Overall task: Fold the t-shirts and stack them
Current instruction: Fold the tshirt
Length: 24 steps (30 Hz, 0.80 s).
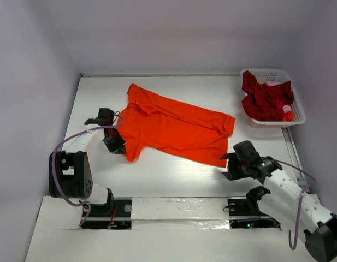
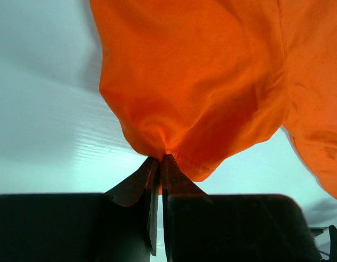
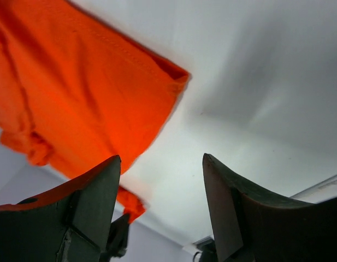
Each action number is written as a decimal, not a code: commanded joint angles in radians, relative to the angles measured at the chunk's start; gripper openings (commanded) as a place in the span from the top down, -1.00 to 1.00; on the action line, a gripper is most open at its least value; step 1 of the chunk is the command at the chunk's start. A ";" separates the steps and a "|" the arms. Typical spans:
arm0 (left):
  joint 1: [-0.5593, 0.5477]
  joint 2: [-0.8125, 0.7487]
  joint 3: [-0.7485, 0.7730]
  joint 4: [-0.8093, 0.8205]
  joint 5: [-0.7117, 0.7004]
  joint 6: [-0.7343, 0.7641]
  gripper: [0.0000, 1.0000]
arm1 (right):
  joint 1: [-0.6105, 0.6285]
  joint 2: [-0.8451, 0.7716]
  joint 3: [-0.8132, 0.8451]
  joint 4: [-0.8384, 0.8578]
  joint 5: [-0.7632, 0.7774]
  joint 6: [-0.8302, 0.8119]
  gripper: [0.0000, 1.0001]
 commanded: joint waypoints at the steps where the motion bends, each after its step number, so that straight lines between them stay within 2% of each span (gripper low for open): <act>1: -0.002 -0.018 0.029 -0.010 0.012 0.020 1.00 | 0.006 -0.112 -0.046 0.076 0.047 0.102 -0.35; 5: -0.011 -0.012 0.037 -0.005 0.024 0.014 1.00 | 0.006 -0.127 -0.045 0.050 0.040 0.097 -0.35; 19: -0.011 -0.015 0.064 -0.027 0.023 0.013 1.00 | 0.006 0.199 -0.013 0.052 -0.069 0.131 -0.32; 24: -0.011 -0.024 0.055 -0.025 0.028 0.011 1.00 | 0.006 0.233 0.015 0.073 -0.051 0.142 -0.31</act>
